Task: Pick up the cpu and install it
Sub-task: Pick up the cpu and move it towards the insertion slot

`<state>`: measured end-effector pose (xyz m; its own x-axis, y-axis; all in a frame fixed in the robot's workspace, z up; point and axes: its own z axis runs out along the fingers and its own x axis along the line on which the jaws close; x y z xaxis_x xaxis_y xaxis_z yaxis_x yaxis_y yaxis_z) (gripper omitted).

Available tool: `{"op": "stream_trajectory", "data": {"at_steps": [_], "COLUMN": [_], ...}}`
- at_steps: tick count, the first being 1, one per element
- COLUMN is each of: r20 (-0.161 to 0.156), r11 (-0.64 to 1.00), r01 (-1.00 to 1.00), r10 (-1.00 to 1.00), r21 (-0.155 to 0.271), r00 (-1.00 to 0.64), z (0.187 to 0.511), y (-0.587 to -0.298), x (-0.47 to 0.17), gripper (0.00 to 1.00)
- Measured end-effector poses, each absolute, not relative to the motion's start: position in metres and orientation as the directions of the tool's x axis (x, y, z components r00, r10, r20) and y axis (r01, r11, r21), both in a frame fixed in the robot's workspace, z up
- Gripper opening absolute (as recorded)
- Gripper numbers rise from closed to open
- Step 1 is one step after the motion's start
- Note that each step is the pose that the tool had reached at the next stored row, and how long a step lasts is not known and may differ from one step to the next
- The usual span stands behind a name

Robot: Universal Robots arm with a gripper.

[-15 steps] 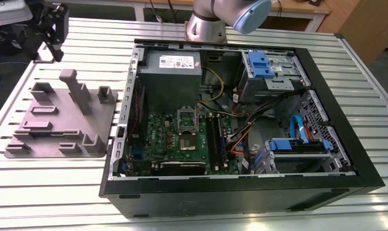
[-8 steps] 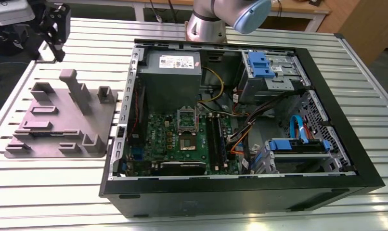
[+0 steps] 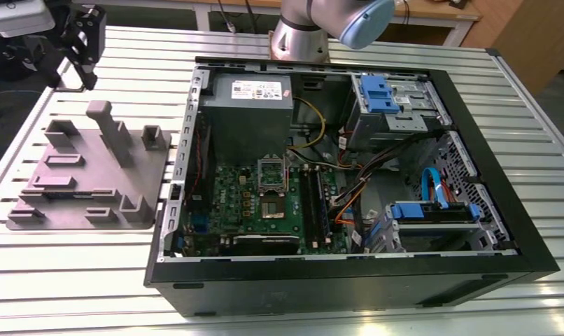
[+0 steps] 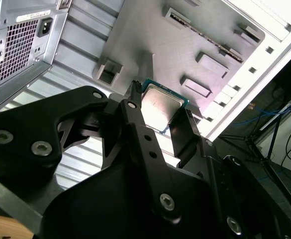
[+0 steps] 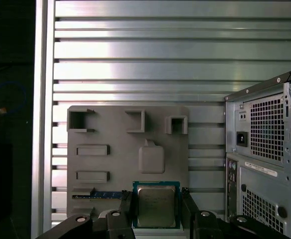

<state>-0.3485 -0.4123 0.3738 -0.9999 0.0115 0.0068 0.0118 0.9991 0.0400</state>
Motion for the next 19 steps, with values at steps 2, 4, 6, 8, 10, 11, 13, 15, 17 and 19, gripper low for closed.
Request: {"op": "stream_trajectory", "data": {"at_steps": [2, 4, 6, 8, 10, 11, 13, 15, 17, 19], "r20": [0.007, 0.007, 0.007, 0.007, 0.007, 0.007, 0.007, 0.007, 0.007, 0.007], "r11": [0.999, 0.999, 0.999, 0.999, 0.999, 0.999, 0.999, 0.999, 0.999, 0.999], "r01": [0.012, 0.012, 0.012, 0.012, 0.012, 0.012, 0.012, 0.012, 0.012, 0.012], "r10": [0.012, 0.012, 0.012, 0.011, 0.012, 0.011, 0.012, 0.011, 0.012, 0.012], "r21": [0.04, 0.04, 0.04, 0.04, 0.04, 0.04, 0.04, 0.04, 0.04, 0.04], "r00": [-1.0, -1.0, -1.0, -1.0, -1.0, -1.0, -1.0, -1.0, -1.0, -1.0], "z": [0.3738, 0.3738, 0.3738, 0.3738, 0.3738, 0.3738, 0.3738, 0.3738, 0.3738, 0.3738], "y": [-0.4123, -0.4123, -0.4123, -0.4123, -0.4123, -0.4123, -0.4123, -0.4123, -0.4123, -0.4123], "x": [-0.348, -0.3475, -0.3472, -0.3467, -0.3461, -0.3457, -0.345, -0.3443, -0.3436, -0.343], "gripper": [0.47, 0.47, 0.47, 0.47, 0.47, 0.47, 0.47, 0.47, 0.47, 0.47]}}
